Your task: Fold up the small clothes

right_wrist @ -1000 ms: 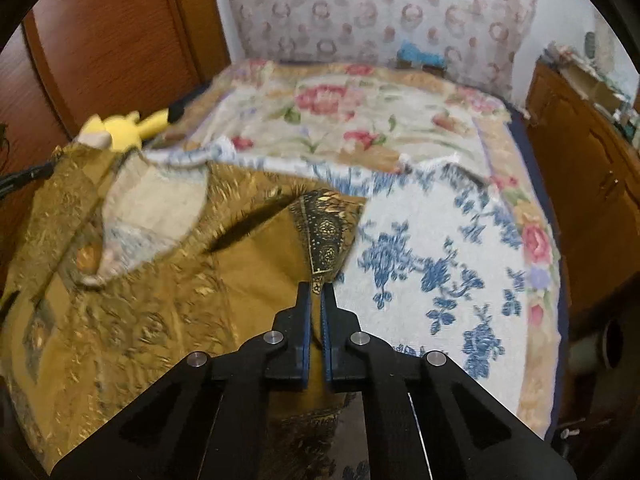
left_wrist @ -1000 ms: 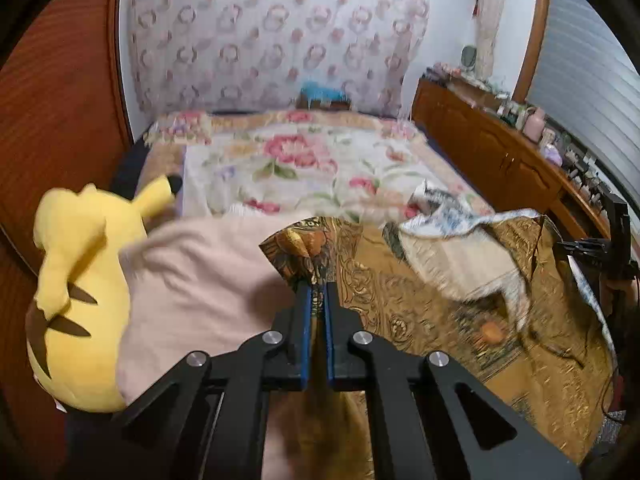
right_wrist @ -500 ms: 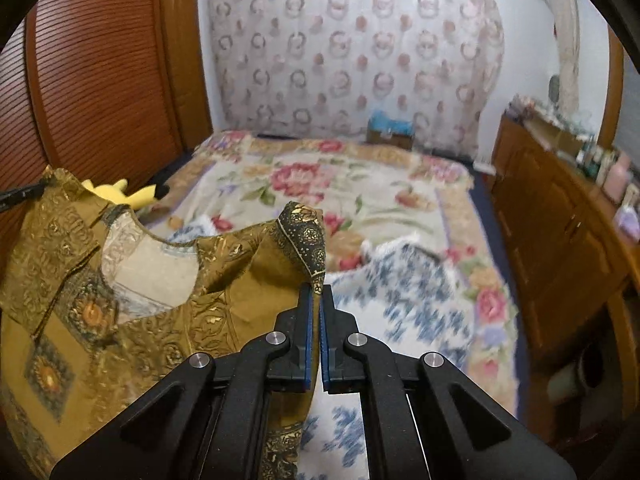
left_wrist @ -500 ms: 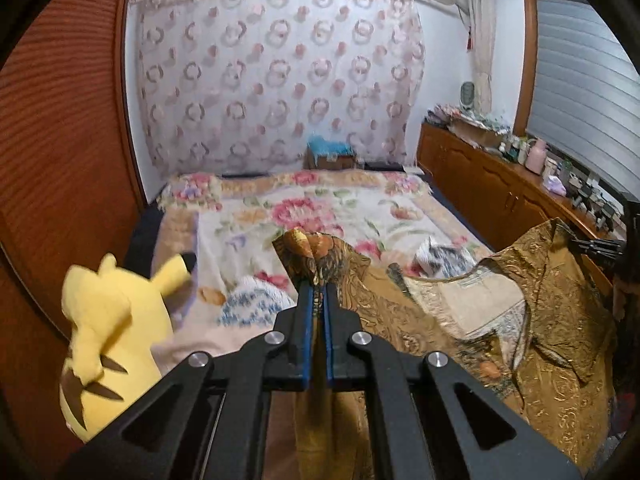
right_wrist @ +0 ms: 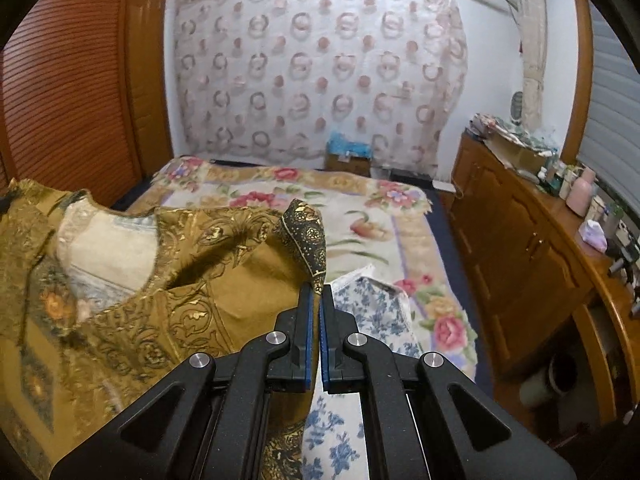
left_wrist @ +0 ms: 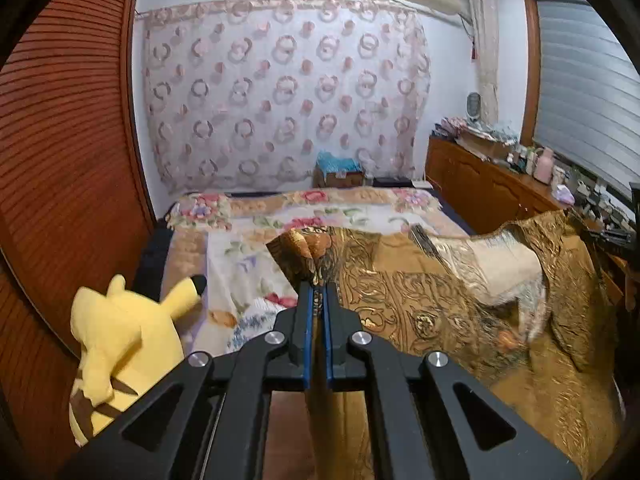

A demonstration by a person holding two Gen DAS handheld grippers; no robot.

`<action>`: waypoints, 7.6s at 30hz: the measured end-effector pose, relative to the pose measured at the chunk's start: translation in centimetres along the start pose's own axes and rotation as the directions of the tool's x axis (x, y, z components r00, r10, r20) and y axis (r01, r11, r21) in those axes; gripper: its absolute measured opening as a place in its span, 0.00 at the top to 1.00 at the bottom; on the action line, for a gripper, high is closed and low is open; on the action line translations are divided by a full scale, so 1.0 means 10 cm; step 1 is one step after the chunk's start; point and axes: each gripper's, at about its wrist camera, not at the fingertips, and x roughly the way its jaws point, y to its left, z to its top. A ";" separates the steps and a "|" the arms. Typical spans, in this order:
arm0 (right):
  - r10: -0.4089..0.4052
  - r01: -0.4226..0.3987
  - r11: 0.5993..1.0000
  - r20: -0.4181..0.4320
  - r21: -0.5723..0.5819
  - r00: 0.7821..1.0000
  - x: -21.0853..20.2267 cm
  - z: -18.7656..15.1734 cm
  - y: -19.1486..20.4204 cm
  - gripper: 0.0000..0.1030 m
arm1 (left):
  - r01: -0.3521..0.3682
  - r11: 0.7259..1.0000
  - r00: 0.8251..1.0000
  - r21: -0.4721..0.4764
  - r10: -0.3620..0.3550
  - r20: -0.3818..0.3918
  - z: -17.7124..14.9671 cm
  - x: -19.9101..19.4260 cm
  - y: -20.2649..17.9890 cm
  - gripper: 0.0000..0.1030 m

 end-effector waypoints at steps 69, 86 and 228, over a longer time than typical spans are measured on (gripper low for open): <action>0.057 -0.057 0.998 0.044 0.002 0.997 -2.06 -2.59 0.44 0.61 | 0.065 0.998 0.998 -0.003 -0.065 -0.025 -2.19 -1.89 -0.14 0.49; 0.057 -0.048 0.997 -0.141 0.065 0.988 -0.91 -2.48 0.21 0.48 | 0.088 0.995 0.980 0.045 -0.078 -0.183 -1.90 -1.00 -0.12 0.48; 0.054 -0.050 0.998 -0.186 0.025 0.981 -0.83 -2.67 0.46 0.52 | 0.051 0.999 0.968 0.010 -0.047 -0.245 -2.43 -1.09 -0.30 0.55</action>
